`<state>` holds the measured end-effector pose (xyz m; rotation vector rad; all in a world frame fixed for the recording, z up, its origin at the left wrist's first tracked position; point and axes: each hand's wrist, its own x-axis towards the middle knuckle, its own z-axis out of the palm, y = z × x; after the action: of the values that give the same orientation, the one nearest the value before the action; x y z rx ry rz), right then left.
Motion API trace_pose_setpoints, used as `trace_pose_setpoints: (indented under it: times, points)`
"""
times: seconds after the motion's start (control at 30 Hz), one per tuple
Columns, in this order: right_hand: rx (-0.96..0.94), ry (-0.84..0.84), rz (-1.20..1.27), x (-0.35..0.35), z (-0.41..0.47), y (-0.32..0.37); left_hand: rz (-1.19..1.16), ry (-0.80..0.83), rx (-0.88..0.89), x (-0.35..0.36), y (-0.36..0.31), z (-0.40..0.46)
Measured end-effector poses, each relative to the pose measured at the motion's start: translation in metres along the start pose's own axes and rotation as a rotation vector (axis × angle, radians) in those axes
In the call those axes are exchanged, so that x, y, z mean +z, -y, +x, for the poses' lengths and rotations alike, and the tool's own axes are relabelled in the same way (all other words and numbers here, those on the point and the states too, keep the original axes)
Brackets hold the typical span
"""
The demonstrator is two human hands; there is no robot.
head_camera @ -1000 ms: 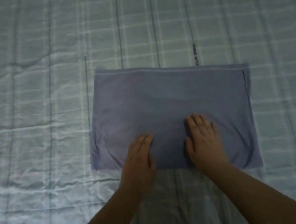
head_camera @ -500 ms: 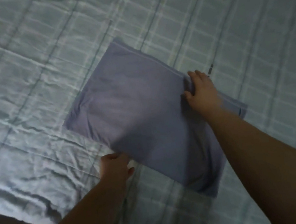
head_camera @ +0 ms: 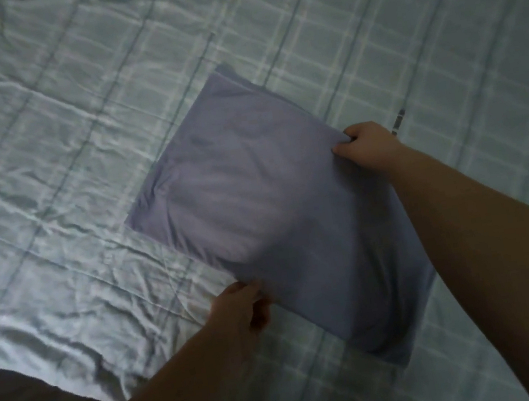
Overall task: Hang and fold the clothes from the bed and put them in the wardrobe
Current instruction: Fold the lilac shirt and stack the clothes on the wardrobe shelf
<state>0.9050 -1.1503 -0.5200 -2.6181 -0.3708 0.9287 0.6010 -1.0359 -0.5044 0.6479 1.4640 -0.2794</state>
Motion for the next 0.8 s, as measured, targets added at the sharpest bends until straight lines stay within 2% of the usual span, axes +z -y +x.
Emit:
trace_pose_setpoints:
  times: [0.17, 0.33, 0.53, 0.8]
  points:
    - [-0.026, -0.019, 0.020, -0.002, -0.005, 0.005, -0.186, 0.084, -0.025, 0.002, 0.006, -0.001]
    - [0.025, -0.100, 0.330, -0.018, -0.030, -0.001, -0.208, 0.170, 0.017, -0.009, 0.008, -0.009]
    - [0.025, -0.245, 0.661, -0.059, -0.099, 0.004, -0.074, 0.292, 0.163, -0.040, -0.017, -0.053]
    - [0.076, -0.411, 0.775, -0.092, -0.223, 0.021, 0.251, 0.269, 0.453, -0.078, -0.088, -0.136]
